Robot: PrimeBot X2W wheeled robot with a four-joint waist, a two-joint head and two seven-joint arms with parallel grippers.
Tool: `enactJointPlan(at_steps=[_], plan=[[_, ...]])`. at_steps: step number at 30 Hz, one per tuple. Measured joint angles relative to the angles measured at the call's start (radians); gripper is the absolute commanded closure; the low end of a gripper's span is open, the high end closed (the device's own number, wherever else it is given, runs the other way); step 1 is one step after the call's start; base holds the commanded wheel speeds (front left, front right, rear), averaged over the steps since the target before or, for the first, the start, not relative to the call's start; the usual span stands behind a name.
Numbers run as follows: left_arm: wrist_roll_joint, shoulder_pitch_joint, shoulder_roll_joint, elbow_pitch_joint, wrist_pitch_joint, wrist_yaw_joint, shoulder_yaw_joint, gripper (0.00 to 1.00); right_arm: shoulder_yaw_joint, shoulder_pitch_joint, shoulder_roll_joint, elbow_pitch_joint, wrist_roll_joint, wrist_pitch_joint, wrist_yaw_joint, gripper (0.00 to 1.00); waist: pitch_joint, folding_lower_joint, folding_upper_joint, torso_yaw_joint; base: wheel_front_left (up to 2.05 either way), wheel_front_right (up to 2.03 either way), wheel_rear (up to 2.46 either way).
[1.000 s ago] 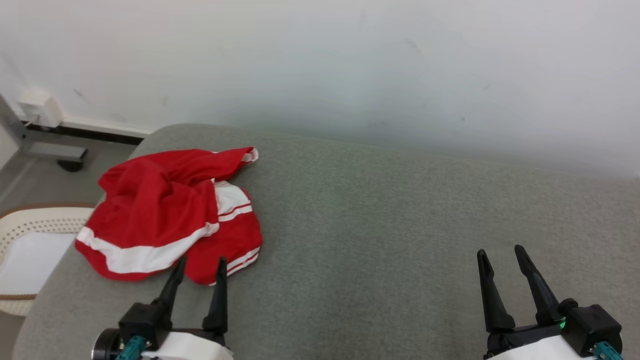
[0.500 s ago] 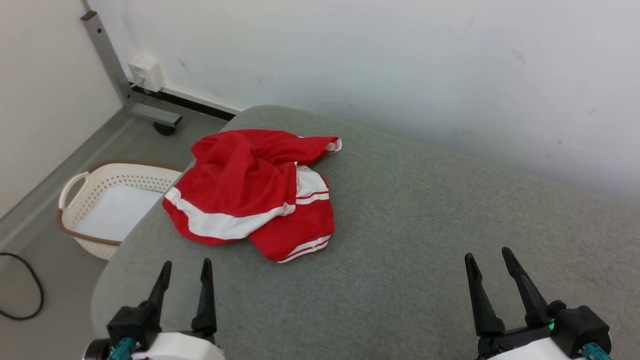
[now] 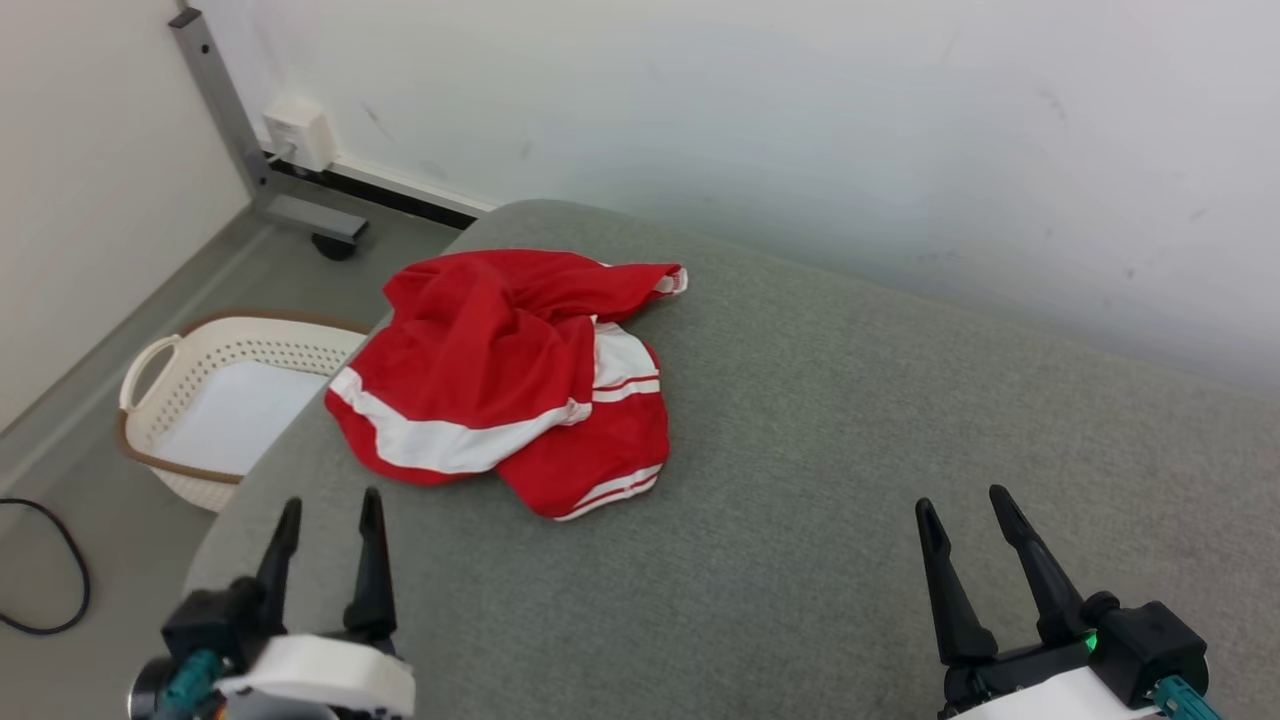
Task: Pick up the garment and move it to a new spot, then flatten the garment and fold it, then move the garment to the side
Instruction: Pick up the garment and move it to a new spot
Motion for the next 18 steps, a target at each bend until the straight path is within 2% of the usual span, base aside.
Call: enactJointPlan(at_steps=[6, 18], plan=[[-0.026, -0.120, 0.052, 0.082, 0.008, -0.035, 0.035, 0.00, -0.001, -0.020, 0.000, -0.003, -0.010, 0.000, 0.000, 0.00, 0.031, 0.0000, 0.0000, -0.039, 0.00, 0.00, 0.00], [-0.136, -0.413, 0.239, 0.304, 0.250, -0.088, 0.071, 0.00, -0.003, -0.084, 0.000, -0.012, -0.008, 0.000, 0.000, 0.00, 0.125, 0.0001, 0.0000, -0.198, 0.00, 0.00, 0.00]])
